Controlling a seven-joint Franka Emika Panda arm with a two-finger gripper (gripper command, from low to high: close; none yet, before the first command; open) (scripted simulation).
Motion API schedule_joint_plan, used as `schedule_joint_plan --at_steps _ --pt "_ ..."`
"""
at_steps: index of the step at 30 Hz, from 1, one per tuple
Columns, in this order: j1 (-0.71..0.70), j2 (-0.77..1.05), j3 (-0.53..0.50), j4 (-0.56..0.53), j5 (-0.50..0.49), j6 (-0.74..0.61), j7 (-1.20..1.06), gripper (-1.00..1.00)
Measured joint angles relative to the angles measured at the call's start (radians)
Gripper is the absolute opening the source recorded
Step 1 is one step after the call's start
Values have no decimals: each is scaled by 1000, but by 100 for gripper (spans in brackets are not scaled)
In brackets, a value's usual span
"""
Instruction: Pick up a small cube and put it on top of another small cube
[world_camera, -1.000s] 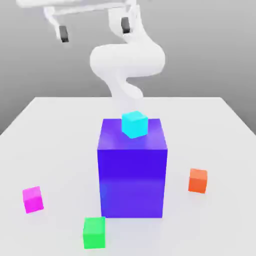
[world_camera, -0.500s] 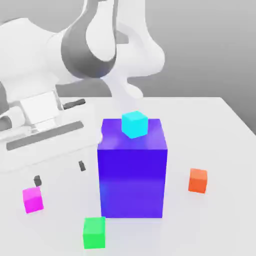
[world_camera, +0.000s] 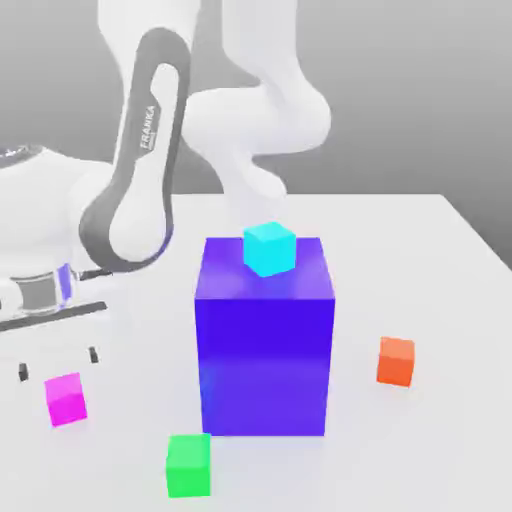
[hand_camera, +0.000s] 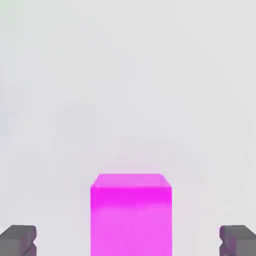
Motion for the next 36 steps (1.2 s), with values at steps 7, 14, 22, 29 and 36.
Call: schedule_joint_plan --at_steps 7,14,22,29,36 --pt "-146 124 182 44 187 72 -145 -100" --pt "-101 84 125 30 127 48 -98 -100" --pt "71 -94 -69 -24 -173 -49 35 -100" --pt "122 -153 6 -5 -315 -93 -232 -100" --pt "173 -196 96 19 -409 -141 -540 -100"
